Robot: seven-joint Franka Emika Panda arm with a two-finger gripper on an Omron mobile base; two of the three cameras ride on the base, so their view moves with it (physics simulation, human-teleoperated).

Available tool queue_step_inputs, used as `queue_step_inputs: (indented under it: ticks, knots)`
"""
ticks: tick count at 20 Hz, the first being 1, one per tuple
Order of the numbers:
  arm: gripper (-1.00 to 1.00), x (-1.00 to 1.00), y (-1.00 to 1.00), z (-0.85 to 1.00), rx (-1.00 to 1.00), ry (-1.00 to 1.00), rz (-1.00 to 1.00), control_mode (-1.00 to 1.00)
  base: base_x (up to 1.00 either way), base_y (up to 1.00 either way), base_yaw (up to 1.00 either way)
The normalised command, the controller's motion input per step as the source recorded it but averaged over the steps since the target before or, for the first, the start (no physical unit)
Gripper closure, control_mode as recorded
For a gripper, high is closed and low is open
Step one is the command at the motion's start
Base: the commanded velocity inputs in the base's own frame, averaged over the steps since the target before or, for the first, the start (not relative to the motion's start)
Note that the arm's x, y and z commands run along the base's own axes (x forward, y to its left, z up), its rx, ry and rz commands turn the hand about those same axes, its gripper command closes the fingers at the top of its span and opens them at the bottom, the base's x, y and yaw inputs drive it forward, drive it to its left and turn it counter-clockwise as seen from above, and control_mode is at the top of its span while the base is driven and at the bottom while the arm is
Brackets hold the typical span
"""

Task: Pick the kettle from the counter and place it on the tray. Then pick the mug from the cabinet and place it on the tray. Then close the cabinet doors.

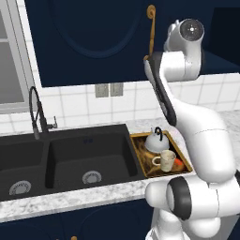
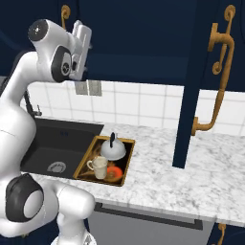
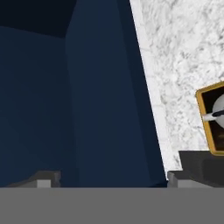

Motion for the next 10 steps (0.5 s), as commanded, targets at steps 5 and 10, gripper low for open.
queue_step_inputs:
  ticks: [5,10]
  knots:
    - [-1.0,-0.35,-0.3,-0.09,0.0,0.0,0.04,-1.0,0.0,0.0,0.0]
    - [-1.0,-0.73,-0.06,0.09,-0.07,-0.11,0.15,-1.0,0.0,0.0,0.0]
